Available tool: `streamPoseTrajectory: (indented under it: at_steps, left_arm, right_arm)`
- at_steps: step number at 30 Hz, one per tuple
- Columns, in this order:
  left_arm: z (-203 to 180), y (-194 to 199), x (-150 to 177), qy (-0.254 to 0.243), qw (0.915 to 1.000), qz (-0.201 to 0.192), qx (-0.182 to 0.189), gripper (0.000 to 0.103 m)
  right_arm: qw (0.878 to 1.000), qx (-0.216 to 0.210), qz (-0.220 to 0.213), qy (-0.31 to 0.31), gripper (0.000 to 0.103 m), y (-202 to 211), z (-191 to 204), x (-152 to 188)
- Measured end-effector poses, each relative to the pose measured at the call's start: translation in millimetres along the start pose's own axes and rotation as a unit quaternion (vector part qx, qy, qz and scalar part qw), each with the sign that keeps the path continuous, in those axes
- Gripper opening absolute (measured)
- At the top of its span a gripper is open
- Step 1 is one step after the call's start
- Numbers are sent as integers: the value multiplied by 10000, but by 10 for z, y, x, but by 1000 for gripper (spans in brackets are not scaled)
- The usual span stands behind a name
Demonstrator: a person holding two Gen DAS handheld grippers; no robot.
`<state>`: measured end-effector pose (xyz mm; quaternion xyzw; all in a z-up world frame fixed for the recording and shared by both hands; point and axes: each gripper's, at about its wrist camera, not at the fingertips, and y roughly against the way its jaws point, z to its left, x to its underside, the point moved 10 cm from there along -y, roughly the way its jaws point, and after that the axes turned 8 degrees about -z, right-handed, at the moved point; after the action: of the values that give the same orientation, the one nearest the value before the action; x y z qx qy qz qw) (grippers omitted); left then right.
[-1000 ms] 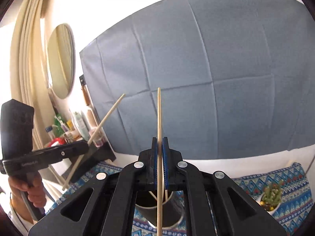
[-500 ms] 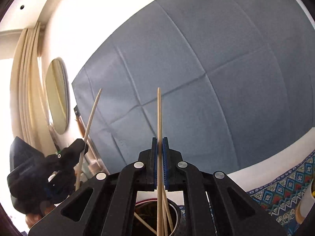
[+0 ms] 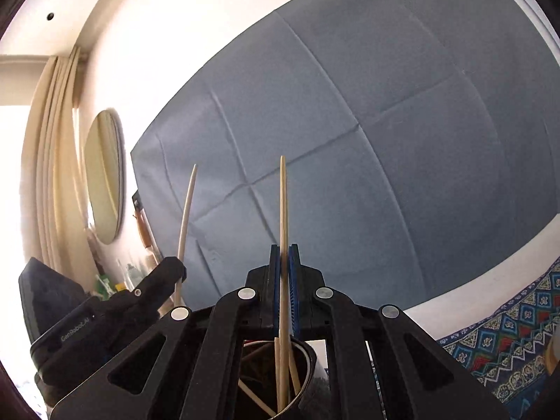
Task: Organize utensils
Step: 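Open the left tool to drop its stick while the right tool releases its stick, then move both tools back down toward the remaining wooden sticks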
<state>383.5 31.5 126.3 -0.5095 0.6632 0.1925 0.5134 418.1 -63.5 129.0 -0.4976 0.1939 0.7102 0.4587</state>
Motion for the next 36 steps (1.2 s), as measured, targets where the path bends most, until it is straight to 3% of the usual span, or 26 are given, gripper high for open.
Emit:
streamPoseTrajectory:
  at_steps: [8,13,14,15,17,21,25,27,33,36]
  left_arm:
    - [135,-29,251,-74,9992,348,-176,5]
    - [190,-7,196,-204,9986,345,-359,5]
    - [197,-6,176,-263,9981,352,-424,10]
    - [202,-6,150,-336,9975,355,-501,22]
    - [201,-4,99,-470,9961,395,-634,47]
    - [187,-5,15,-802,9917,501,-868,62]
    - [191,-67,32,-1283,9773,1075,-1300,83]
    - [206,-63,20,-1488,9674,1249,-1624,98]
    - [262,-43,123,-1164,9492,2071,-2065,97]
    - [172,28,116,-1436,9397,2202,-2188,97]
  right_arm:
    - [9969,-51,231,745,7,50,135,82]
    - [9972,6,165,728,9,139,99,-56]
    - [9973,51,140,725,9,149,82,-85]
    - [9973,123,109,721,13,156,59,-117]
    - [9972,289,75,683,50,178,-16,-190]
    - [9965,463,-97,690,54,248,-117,-356]
    - [9925,905,-91,814,88,293,-228,-490]
    - [9902,1087,-44,881,88,306,-269,-534]
    - [9793,1550,559,1175,91,273,-341,-520]
    - [9661,1632,1286,1533,93,238,-287,-403]
